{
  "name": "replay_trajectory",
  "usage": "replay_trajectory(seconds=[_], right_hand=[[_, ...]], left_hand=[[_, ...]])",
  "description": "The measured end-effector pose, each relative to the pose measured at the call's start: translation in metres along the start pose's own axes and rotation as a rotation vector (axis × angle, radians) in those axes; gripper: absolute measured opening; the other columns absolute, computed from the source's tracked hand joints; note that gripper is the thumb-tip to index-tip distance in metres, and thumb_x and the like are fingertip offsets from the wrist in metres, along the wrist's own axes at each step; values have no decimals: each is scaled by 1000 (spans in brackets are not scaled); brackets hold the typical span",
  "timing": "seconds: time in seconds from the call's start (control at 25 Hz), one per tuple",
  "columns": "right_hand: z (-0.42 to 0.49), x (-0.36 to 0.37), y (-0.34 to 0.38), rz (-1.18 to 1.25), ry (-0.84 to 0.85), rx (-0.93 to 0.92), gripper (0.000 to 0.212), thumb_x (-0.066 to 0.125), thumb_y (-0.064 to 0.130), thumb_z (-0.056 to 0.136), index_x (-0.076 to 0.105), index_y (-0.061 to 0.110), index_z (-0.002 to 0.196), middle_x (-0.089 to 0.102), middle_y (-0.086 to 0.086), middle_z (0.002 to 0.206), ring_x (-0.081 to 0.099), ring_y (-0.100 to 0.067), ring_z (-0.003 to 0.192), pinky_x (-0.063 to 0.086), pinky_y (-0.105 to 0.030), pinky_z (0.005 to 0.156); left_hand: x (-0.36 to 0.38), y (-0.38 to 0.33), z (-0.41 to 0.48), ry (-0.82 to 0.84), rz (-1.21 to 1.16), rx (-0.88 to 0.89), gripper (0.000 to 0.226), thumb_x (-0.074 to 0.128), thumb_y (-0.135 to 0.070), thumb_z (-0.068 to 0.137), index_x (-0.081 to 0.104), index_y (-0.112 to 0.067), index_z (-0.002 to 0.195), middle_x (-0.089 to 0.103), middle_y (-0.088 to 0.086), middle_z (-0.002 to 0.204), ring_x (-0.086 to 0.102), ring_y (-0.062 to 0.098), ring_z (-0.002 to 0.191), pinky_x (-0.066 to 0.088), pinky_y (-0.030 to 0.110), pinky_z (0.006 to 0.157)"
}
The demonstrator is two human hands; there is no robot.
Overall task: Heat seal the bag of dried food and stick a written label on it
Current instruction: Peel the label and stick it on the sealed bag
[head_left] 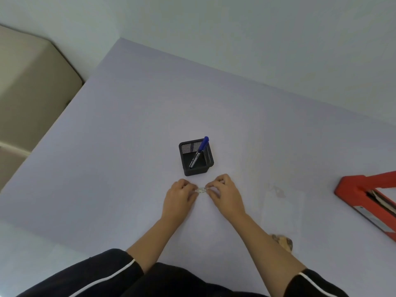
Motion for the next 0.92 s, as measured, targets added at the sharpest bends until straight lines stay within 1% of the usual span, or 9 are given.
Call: replay_trajectory(seconds=[0.12,0.2,0.28,0.4,0.48,0.6,0.68,0.76,0.92], right_hand=[[-2,-5,7,184,9,55,9,64,13,85,68,11,93,54,3,99,54,-8,88,45,-17,84],[-7,-16,14,412,-8,140,5,65,13,85,66,16,88,65,4,90,63,-7,85,50,-18,79],[-17,-28,24,554,-48,192,5,65,15,85,66,19,87,69,5,86,66,-8,83,53,-17,75],[-35,-44,40,736,-99,251,7,66,15,84,68,20,90,71,2,87,69,-13,81,57,-23,75],[-46,-53,51,790,-122,260,9,66,15,84,69,22,89,72,3,86,69,-12,80,57,-23,74],[-61,-65,62,841,-150,255,12,66,14,84,69,25,85,72,7,82,69,-10,78,57,-21,73],[-68,-72,67,876,-159,262,14,66,12,84,70,25,84,73,7,80,70,-10,77,56,-20,72],[-75,-78,71,891,-152,246,14,66,10,84,71,23,84,73,7,77,70,-10,76,56,-19,72],[-87,-84,76,934,-162,232,14,66,9,83,71,22,83,74,8,76,70,-12,76,56,-18,71]], left_hand=[[-5,0,2,37,-263,-223,6,65,-13,85,68,-9,88,68,6,87,62,17,78,51,27,73],[-19,-5,0,49,-433,-317,4,65,-17,86,67,-14,87,70,-1,81,63,9,74,49,19,70],[-36,-16,-2,67,-590,-324,3,66,-18,86,67,-16,88,72,-2,76,67,8,71,51,15,68],[-60,-32,-10,40,-774,-299,9,64,-18,87,67,-20,96,75,0,77,71,13,73,55,19,69],[-72,-40,-17,7,-719,-217,16,64,-19,87,69,-26,101,75,-3,78,70,13,75,57,21,73],[-86,-55,-28,-72,-544,-5,21,63,-22,87,67,-29,106,72,-12,84,68,5,78,53,13,70],[-95,-64,-34,-158,-435,133,22,64,-28,86,67,-24,108,70,-14,91,64,-4,82,49,6,69],[-100,-71,-41,-221,-384,208,30,58,-30,85,70,-16,109,70,-10,95,62,-11,85,47,3,73],[-106,-87,-52,-250,-346,298,32,58,-28,86,70,-8,109,73,-2,96,65,4,85,49,5,78]])
Point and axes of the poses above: each hand's wrist, its own z-axis towards the middle knuckle, its own x-axis out of the palm, y = z × x, the point moved 5 cm from there along z, towards the middle knuckle
